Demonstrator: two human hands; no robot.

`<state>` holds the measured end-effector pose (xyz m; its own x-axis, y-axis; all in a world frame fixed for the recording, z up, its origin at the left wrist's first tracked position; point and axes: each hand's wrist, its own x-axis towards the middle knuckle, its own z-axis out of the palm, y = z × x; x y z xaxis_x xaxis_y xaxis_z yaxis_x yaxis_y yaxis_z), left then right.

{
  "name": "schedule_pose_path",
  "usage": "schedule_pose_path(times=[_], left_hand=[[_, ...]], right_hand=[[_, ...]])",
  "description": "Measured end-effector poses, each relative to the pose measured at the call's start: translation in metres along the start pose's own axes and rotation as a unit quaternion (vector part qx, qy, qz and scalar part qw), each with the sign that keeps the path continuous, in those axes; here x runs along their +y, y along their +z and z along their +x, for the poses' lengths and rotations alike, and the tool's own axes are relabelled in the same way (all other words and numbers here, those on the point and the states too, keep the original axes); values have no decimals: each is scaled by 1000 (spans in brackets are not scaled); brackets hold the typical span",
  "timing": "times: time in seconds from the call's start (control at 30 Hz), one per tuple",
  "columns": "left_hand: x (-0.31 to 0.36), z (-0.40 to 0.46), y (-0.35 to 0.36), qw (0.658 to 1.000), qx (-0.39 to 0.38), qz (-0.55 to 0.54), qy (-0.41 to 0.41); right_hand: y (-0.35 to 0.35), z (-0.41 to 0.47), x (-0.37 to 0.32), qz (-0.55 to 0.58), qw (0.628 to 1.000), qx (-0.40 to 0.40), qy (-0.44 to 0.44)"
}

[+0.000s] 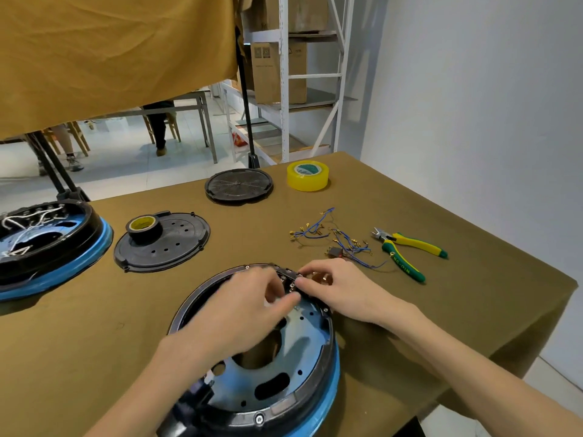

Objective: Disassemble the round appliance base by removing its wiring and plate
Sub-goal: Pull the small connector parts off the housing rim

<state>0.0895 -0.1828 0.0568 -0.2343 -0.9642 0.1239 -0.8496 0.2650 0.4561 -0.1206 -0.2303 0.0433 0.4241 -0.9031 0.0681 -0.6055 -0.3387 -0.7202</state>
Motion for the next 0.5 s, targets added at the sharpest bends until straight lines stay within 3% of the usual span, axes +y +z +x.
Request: schedule_pose_path(times=[0.07, 0.13, 0.4, 0.5], left_hand=[[7, -6, 15, 998, -45, -31, -37], [10, -6, 22, 998, -37, -29, -47], [9, 11, 9, 992, -91, -55, -65], [9, 8, 8, 996, -57, -46, -59]], right_hand=[[-1, 2, -1, 15, 1000, -17, 3], [-2, 5, -3, 28, 999, -17, 17], [22, 16, -15, 67, 988, 68, 122], [26, 15, -20, 115, 982, 53, 143]])
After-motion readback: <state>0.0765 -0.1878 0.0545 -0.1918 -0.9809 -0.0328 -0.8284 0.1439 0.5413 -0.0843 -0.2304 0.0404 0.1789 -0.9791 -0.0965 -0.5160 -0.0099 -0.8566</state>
